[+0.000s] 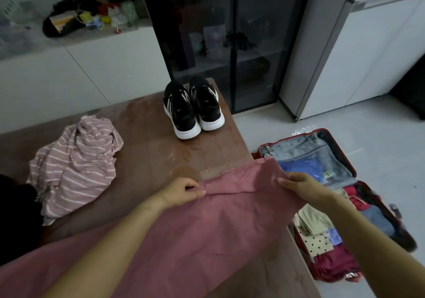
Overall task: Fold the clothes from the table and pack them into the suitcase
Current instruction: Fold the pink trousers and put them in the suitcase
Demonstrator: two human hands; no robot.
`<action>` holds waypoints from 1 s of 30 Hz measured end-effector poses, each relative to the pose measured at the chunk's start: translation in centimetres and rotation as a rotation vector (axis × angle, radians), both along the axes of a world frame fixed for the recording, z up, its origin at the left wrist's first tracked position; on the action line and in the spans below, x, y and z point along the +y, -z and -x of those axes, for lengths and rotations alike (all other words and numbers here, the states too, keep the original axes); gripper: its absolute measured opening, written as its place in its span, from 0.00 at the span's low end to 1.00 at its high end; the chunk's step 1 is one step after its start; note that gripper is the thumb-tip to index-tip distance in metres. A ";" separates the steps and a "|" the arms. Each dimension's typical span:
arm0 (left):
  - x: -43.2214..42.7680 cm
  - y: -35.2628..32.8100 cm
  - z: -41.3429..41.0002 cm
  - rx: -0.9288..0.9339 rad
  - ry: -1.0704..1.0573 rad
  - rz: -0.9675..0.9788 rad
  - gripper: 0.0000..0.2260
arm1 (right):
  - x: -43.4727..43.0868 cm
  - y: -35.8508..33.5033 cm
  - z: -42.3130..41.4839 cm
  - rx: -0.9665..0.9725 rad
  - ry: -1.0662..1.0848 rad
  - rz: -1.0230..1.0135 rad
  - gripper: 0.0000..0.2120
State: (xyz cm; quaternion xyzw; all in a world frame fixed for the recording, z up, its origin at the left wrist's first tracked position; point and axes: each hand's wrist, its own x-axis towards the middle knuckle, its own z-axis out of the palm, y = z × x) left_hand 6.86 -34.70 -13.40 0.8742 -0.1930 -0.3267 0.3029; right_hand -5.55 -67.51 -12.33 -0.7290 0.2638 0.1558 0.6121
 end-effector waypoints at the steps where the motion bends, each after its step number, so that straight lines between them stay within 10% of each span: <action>1: -0.7 0.0 -0.1 0.001 0.027 -0.003 0.06 | 0.1 0.0 -0.1 -0.016 -0.008 0.015 0.07; 10: -4.1 0.3 -1.4 -0.347 -0.078 -0.212 0.08 | -2.2 0.5 0.1 -0.152 0.119 0.222 0.06; 15: -7.1 -0.3 4.7 -0.697 0.011 -0.256 0.21 | -2.8 2.4 0.9 -0.032 0.340 -0.180 0.21; 22: -9.4 1.0 8.1 -0.354 0.359 -0.417 0.28 | -0.9 0.8 1.7 -0.103 0.506 -0.244 0.31; 24: -10.0 -0.1 7.7 -0.289 0.243 -0.298 0.28 | -0.1 -0.8 1.5 -0.164 0.518 -0.219 0.15; 30: -11.7 -6.6 8.5 0.110 -0.358 0.551 0.23 | 5.7 -6.5 1.7 -0.409 0.271 0.064 0.13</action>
